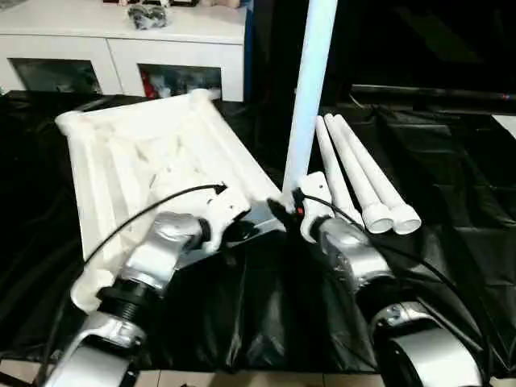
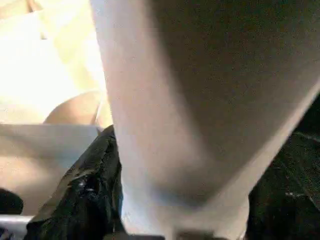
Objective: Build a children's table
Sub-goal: Rotate leg to tighten
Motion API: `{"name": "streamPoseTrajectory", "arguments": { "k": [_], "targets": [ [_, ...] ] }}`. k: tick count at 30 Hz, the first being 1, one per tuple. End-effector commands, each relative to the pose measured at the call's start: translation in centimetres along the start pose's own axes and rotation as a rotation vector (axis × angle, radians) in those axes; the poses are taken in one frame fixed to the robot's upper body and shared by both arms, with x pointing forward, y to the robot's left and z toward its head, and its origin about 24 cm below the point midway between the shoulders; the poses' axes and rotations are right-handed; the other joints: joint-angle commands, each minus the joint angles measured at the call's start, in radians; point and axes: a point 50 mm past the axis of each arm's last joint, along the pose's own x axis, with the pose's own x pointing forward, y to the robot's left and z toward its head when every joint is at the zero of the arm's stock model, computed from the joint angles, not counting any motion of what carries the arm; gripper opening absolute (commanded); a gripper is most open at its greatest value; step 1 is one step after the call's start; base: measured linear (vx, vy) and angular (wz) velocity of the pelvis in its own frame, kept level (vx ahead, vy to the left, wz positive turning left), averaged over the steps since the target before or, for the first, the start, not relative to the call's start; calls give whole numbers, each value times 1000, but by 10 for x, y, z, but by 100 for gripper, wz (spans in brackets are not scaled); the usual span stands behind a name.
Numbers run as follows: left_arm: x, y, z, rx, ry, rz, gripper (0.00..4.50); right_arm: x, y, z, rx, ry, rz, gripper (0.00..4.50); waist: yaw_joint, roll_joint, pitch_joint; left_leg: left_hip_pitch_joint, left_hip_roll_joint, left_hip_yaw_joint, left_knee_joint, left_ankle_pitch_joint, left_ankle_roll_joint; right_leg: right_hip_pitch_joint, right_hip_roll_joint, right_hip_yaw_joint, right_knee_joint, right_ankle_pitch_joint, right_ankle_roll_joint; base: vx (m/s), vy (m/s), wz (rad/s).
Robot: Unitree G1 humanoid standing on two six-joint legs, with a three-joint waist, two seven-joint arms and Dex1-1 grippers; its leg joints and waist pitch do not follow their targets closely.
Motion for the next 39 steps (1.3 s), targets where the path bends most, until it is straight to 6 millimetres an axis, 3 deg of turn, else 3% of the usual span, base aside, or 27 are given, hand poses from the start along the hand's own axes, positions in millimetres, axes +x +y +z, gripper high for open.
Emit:
{"name": "streamPoseTrajectory", "arguments": {
  "k": [1, 4, 8, 12, 14, 16, 22, 28, 31, 39],
  "targets": [
    [13, -14, 12, 26, -36, -50, 0, 6, 30, -13, 57, 59, 143, 346, -1, 6, -47, -9, 21, -6, -74, -279, 21, 37, -70, 56, -99, -395, -122, 0, 0, 0],
    [10, -12, 11, 33, -34, -58, 0, 6, 27, -11, 16, 51, 158, 386, 1, 7, -49, -13, 23, -4, -73, -234, 27, 42, -68, 58, -86, -296, -156, 0, 0, 0],
    [0, -10, 6, 61, -37, -127, 0, -3, 18, -7, -32, 7, 291, 398, 2, 6, -54, -15, 23, 0, -67, -188, 46, 48, -68, 59, -76, -204, -189, 0, 0, 0],
    [-11, -8, -2, 98, -18, -210, 0, -20, 10, -7, -93, -27, 489, 398, 7, 4, -58, -21, 23, 3, -60, -123, 95, 57, -66, 58, -63, -75, -221, 0, 0, 0],
    [-14, -6, -5, 110, -9, -233, 0, -27, 7, -7, -107, -25, 561, 398, 6, 9, -57, -18, 26, 2, -62, -131, 98, 55, -67, 57, -63, -85, -238, 0, 0, 0],
    [-17, -5, -6, 120, -5, -260, 0, -33, 5, -9, -127, -13, 630, 398, 12, 8, -55, -12, 28, 4, -61, -150, 98, 54, -66, 57, -70, -116, -232, 0, 0, 0],
    [-30, 0, -14, 136, 25, -365, 0, -51, 4, -13, -187, 54, 845, 363, 26, 8, -55, -15, 30, 6, -62, -158, 87, 56, -65, 56, -67, -145, -225, 0, 0, 0],
    [-35, 5, -19, 153, 55, -391, 0, -54, 7, -13, -181, 64, 897, 312, 38, 10, -55, -6, 31, 7, -64, -167, 64, 50, -66, 58, -71, -179, -215, 0, 0, 0],
    [-37, 6, -20, 156, 62, -397, 0, -55, 9, -13, -170, 66, 912, 285, 38, 8, -55, -11, 31, 5, -65, -158, 60, 54, -66, 57, -65, -141, -222, 0, 0, 0],
    [-34, 8, -20, 127, 47, -352, 0, -52, 14, -13, -127, 54, 879, 272, 41, 6, -56, -13, 30, 5, -64, -136, 59, 55, -68, 57, -65, -149, -212, 0, 0, 0]
  ]
}}
